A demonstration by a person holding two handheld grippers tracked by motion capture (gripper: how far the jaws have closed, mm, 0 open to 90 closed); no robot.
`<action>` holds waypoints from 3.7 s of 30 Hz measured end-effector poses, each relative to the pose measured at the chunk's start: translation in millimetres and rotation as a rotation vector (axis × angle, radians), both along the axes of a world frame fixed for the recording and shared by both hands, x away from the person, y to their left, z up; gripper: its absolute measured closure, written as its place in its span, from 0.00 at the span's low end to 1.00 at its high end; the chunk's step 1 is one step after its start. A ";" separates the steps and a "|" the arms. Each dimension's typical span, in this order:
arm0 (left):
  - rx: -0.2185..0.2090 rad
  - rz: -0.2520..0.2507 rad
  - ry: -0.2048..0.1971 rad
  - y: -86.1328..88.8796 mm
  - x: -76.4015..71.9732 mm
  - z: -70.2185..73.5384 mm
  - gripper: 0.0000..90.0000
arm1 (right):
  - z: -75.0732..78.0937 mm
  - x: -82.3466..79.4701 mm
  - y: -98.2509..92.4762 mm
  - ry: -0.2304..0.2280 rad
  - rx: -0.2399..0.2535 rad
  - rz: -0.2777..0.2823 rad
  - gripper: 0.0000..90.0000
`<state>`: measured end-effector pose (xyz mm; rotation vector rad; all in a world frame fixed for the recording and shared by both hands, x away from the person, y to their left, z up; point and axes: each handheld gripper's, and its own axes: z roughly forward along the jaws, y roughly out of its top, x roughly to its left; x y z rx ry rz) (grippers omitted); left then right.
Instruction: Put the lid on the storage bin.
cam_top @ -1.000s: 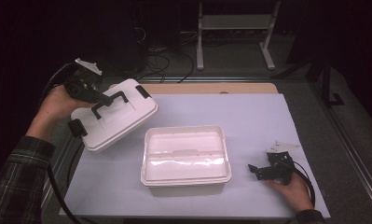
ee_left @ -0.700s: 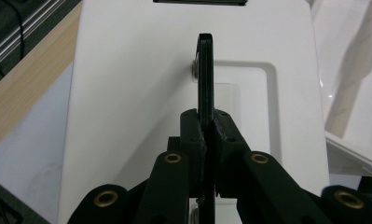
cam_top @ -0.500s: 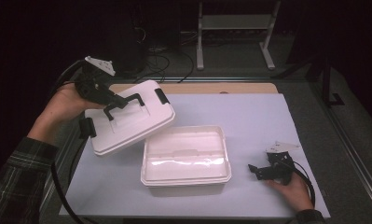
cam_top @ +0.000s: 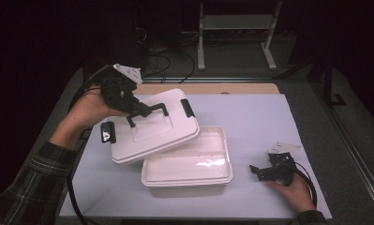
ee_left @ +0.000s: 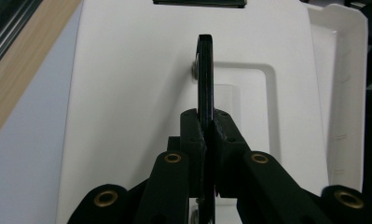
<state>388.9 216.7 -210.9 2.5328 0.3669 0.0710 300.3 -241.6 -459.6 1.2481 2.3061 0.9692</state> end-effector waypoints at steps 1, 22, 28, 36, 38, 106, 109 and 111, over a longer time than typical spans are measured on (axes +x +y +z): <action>-0.001 -0.013 0.002 -4.5 -0.9 -0.3 0.93 | 0.0 0.0 0.0 0.000 0.000 0.000 0.07; 0.023 -0.251 0.053 -85.6 -25.8 -21.8 0.93 | 0.0 0.0 0.1 0.000 0.000 0.000 0.07; 0.038 -0.285 0.074 -101.2 -26.6 -34.0 0.93 | 0.0 -0.2 0.1 0.001 0.000 0.000 0.07; 0.069 -0.283 0.083 -104.4 -29.3 -47.1 0.93 | 0.0 -0.1 0.1 0.000 -0.001 0.000 0.07; 0.066 -0.283 0.083 -102.4 -29.6 -48.2 0.91 | 0.0 -0.1 0.0 0.000 -0.001 0.001 0.07; 0.002 0.422 -0.157 111.9 -79.1 -187.3 0.18 | 0.0 0.0 0.0 0.002 0.001 0.000 0.07; 0.006 0.430 -0.146 112.8 -80.4 -196.4 0.17 | 0.0 0.1 -0.1 0.001 0.001 0.001 0.07; 0.007 0.438 -0.145 113.0 -81.9 -203.0 0.17 | 0.0 0.1 -0.1 0.001 0.001 0.000 0.07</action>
